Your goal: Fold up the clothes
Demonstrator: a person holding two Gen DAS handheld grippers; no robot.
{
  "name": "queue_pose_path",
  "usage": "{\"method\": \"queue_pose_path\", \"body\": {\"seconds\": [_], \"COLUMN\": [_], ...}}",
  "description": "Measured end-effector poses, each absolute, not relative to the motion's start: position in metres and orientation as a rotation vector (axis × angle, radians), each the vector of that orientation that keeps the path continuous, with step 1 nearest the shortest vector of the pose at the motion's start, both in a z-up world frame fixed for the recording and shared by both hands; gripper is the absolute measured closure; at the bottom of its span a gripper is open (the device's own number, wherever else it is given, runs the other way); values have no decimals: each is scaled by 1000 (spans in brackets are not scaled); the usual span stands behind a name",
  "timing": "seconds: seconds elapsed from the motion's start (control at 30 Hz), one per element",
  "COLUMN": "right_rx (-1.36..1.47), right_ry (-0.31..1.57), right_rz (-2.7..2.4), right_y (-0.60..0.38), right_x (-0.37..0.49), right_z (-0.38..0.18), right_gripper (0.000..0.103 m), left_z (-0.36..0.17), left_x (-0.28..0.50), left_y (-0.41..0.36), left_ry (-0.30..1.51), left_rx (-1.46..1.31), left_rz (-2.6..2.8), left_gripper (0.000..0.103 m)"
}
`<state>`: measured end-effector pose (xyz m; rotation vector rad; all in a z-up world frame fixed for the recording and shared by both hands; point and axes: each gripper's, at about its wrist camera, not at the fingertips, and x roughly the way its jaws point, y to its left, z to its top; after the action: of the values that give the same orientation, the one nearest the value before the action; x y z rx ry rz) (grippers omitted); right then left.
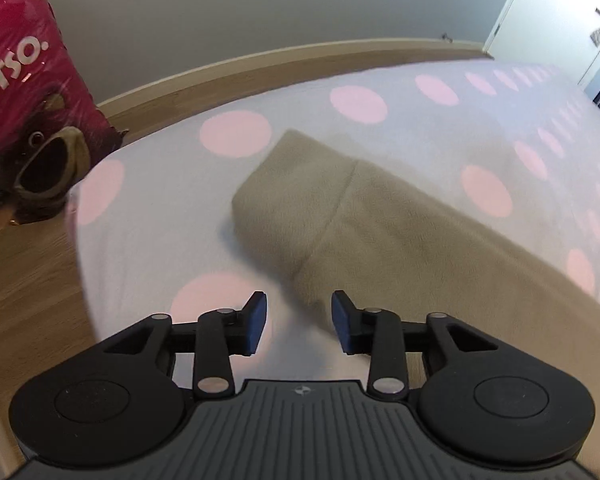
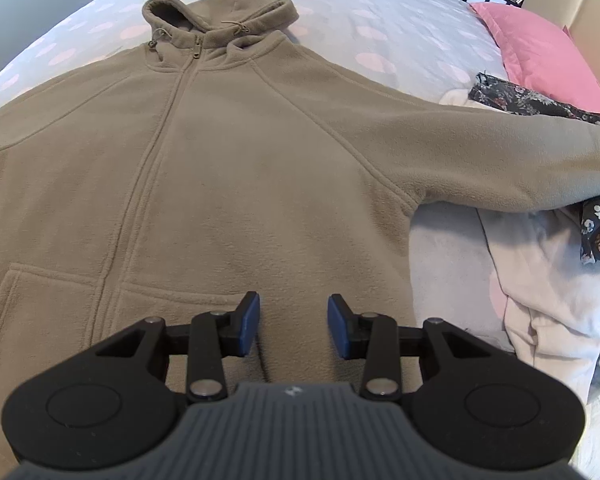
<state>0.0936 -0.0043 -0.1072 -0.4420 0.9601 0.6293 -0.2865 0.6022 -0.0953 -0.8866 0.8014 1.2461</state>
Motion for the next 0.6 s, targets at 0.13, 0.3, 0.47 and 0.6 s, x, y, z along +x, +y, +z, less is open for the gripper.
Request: {"method": "queue_pose_path", "body": {"seconds": [0.13,0.3,0.47,0.6], "right_rx": [-451,-441,-419,-412], "right_ry": [942,930,928,926], "right_rz": [650,656,654,668], "right_y": [-3,-7,-13,-15], "right_x": [88,83,82,81], "right_z": [-104,-100,-96,-94], "right_gripper": [62,62,62,62], "left_z": [-65,-46,-49,-63], "left_x": [-264,-191,-119,-77], "left_y": [563,512,432,399], "left_ry": [730,739,767,827], "left_rx": [-828,-658,-385,-240], "left_rz": [1025,698,405,334], "left_gripper": [82,93,93,93]}}
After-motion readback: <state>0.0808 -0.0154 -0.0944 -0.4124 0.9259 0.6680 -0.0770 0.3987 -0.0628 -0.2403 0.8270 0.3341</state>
